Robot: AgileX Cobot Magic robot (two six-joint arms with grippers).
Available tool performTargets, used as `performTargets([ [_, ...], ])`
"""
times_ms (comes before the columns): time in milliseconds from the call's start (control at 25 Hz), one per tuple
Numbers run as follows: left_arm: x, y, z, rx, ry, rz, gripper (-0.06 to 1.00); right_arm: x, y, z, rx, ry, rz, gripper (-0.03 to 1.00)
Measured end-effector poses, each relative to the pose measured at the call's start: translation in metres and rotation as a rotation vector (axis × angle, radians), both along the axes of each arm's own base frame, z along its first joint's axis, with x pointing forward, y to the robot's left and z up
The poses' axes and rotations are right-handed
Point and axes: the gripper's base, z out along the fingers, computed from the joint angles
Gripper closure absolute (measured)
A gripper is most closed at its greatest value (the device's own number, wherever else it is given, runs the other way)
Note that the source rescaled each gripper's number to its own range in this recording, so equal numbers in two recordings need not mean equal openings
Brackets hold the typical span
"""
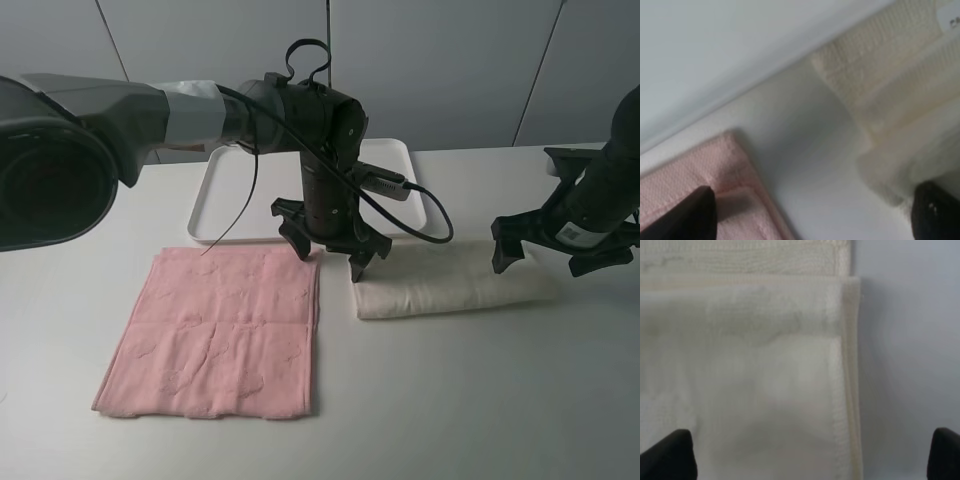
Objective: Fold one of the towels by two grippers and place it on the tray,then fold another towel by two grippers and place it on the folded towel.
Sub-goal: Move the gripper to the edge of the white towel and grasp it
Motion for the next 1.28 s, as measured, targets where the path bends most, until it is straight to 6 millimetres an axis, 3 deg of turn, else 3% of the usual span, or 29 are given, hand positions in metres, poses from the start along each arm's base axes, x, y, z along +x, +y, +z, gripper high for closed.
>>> performTargets([
  [280,0.0,0.0,0.0,0.001,-0.001,-0.016,-0.05,0.017,-0.001,-0.013,-0.024,0.044,0.026,-0.03],
  [680,-0.001,0.001,0.0,0.012,0.011,-0.046,-0.05,0.02,-0.001,-0.031,-0.033,0.094,0.034,-0.01],
  [840,-0.001,0.001,0.0,0.016,0.014,-0.048,-0.05,0.02,0.0,-0.033,-0.017,0.099,0.016,0.19],
  [1200,-0.003,0.001,-0.005,0.03,0.029,-0.054,-0.06,0.022,0.002,-0.033,-0.003,0.091,0.032,0.83],
  [1280,-0.003,0.001,-0.005,0.03,0.029,-0.054,-0.06,0.022,0.003,-0.033,0.004,0.091,0.039,0.89],
])
